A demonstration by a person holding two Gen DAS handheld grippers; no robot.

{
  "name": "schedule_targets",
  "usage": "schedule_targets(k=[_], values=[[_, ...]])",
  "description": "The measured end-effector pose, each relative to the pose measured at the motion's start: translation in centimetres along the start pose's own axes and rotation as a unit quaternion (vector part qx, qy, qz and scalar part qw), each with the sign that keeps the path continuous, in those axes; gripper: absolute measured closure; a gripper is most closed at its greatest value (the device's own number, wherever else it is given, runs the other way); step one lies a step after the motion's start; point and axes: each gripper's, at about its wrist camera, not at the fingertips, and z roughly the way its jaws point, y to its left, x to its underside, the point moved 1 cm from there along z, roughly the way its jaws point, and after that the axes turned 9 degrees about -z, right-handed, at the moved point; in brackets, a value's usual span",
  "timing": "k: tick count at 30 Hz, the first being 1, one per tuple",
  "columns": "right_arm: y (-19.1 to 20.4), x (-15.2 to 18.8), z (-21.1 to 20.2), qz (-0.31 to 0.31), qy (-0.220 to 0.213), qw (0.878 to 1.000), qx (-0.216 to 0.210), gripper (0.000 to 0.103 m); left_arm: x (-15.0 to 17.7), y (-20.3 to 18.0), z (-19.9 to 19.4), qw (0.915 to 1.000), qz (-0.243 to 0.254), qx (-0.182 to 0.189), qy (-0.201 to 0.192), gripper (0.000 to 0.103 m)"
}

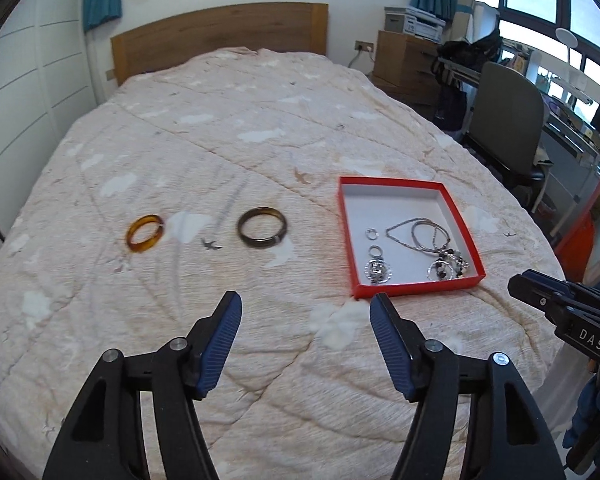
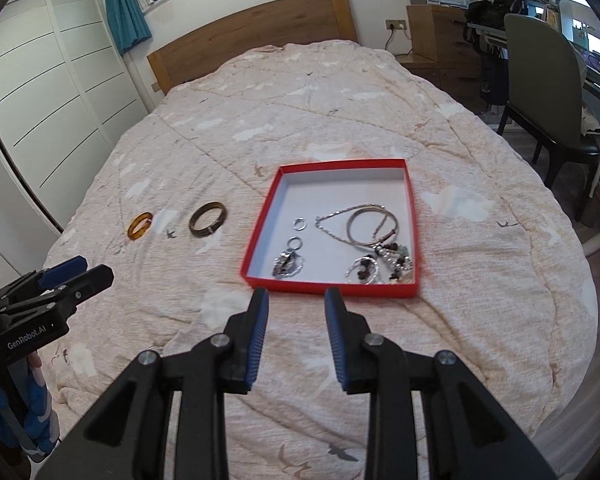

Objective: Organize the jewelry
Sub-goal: 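Move both open tools back toward the amber and dark brown bangles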

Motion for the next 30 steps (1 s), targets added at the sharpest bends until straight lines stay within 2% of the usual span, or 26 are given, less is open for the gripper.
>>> schedule_targets(k=[6, 10, 20, 30], values=[[2.9, 1.0, -1.5, -0.012, -0.006, 1.0, -0.002, 0.075, 0.9, 2.7, -3.7, 0.9975, -0.028, -0.05, -0.04, 0.024], [4.9, 1.4, -2.4, -0.023, -0.013, 1.0, 0.0, 0.067, 1.3, 4.3, -6.1, 0.9942, -0.041, -0.076, -0.064, 0.021], [9.8, 1.7, -4.0, -0.063, -0.024, 0.998, -0.014, 0.063, 3.1, 7.6, -10.1, 0.9889, -0.069, -0.091, -0.095, 0.019], [12.2, 1.5, -4.2, -0.084, -0.033, 0.996, -0.023, 0.062, 3.8, 10.6, -10.3, 0.9838, -0.105, -0.104, -0.102, 0.019]])
